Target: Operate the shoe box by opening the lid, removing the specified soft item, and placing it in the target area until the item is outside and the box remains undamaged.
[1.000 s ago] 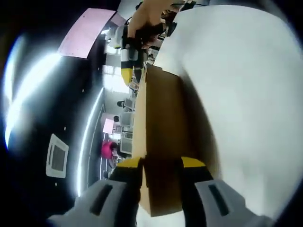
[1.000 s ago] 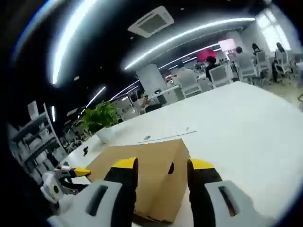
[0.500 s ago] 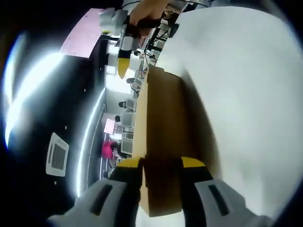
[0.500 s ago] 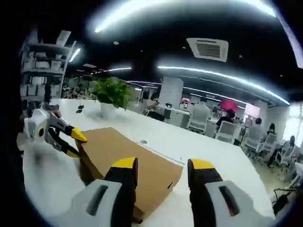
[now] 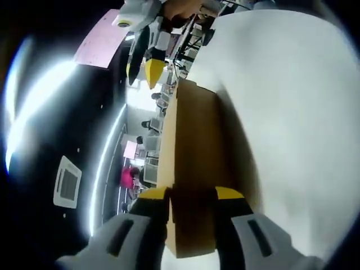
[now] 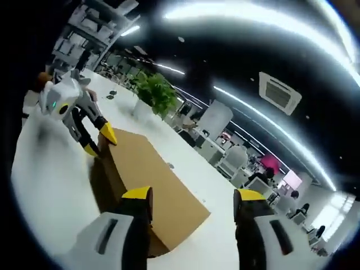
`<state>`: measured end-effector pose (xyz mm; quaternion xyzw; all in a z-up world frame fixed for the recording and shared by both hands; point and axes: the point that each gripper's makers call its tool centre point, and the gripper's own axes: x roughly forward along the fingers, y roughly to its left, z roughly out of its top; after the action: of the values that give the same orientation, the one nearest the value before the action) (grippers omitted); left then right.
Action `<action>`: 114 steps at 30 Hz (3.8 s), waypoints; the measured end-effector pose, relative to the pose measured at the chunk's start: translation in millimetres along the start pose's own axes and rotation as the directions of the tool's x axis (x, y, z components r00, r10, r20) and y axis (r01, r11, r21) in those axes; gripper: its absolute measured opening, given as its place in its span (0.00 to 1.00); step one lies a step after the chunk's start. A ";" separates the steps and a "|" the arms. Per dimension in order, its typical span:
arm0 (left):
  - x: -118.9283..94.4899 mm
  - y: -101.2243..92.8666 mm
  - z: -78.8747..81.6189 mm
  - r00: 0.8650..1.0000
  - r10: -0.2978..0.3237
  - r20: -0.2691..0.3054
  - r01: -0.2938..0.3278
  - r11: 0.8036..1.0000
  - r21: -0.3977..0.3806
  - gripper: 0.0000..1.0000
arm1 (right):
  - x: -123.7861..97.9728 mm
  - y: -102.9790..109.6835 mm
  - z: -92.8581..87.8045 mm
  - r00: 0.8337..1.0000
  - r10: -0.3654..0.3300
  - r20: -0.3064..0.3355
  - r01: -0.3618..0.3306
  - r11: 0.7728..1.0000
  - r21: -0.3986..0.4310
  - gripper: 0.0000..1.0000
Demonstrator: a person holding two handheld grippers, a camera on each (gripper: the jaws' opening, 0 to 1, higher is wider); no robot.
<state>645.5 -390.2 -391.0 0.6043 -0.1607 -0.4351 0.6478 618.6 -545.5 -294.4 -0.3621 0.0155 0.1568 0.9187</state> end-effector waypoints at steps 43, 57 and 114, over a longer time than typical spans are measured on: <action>0.0 -1.2 -0.2 0.999 0.032 0.017 -0.031 0.999 -0.018 0.30 | 11.2 71.0 -27.1 0.992 0.110 -0.063 -0.126 0.882 -0.454 0.58; -0.1 -1.0 -0.6 0.999 0.032 0.029 -0.031 0.999 -0.018 0.30 | 22.1 80.1 -42.3 0.988 0.092 -0.125 -0.147 0.804 -0.575 0.45; 0.9 0.6 0.4 0.997 0.075 -0.026 -0.076 0.996 -0.054 0.30 | 23.7 87.5 -48.1 0.984 0.101 -0.149 -0.172 0.780 -0.602 0.30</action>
<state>646.0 -391.2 -390.6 0.5850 -0.1638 -0.4074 0.6819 619.0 -510.9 -391.0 -0.6457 0.0400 0.1995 0.7359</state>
